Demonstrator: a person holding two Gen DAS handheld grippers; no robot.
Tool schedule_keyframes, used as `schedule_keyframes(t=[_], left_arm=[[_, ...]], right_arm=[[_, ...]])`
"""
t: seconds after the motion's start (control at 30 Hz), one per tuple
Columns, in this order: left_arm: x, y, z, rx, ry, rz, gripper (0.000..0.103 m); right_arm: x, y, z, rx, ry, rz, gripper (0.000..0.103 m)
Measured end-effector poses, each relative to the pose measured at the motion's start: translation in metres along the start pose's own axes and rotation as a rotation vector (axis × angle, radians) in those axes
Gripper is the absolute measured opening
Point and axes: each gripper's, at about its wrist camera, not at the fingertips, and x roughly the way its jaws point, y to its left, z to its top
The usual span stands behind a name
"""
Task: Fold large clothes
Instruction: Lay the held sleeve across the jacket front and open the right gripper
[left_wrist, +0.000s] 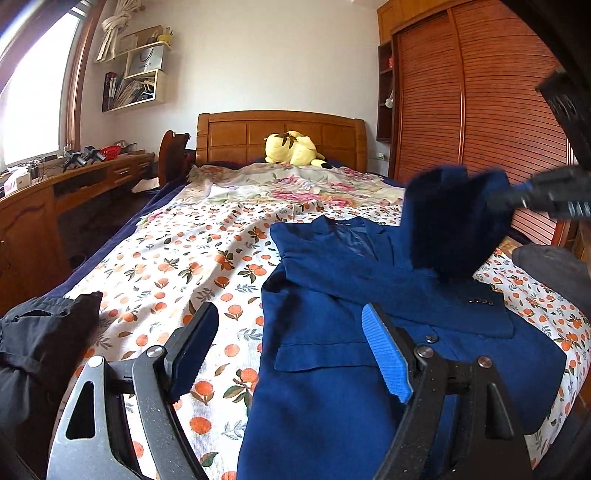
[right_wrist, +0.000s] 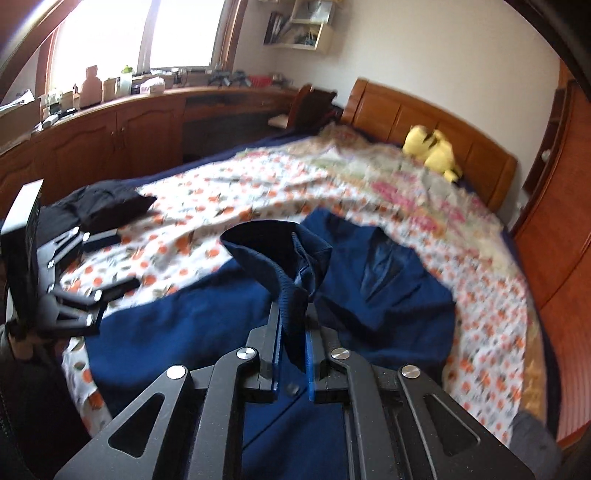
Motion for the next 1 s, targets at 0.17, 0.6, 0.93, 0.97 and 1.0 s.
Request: schedule_keyframes(t=[0.17, 0.6, 0.93, 0.97, 1.0], left_arm=[[0.003, -0.006, -0.001, 0.010, 0.005, -0.007, 0.081], [0.015, -0.038, -0.007, 0.068, 0.045, -0.050, 0.081], [0.036, -0.049, -0.017, 0.078, 0.122, -0.126, 0.070], [0.039, -0.050, -0.018, 0.075, 0.138, -0.144, 0.069], [0.042, -0.052, -0.018, 0.073, 0.150, -0.157, 0.067]], right_arm=[[0.003, -0.016, 0.005, 0.029, -0.014, 0.039, 0.049], [0.025, -0.025, -0.044, 0.136, 0.060, -0.041, 0.050], [0.051, -0.037, -0.079, 0.234, 0.129, -0.085, 0.050], [0.054, -0.037, -0.084, 0.241, 0.138, -0.088, 0.050], [0.057, -0.038, -0.087, 0.246, 0.147, -0.090, 0.050]])
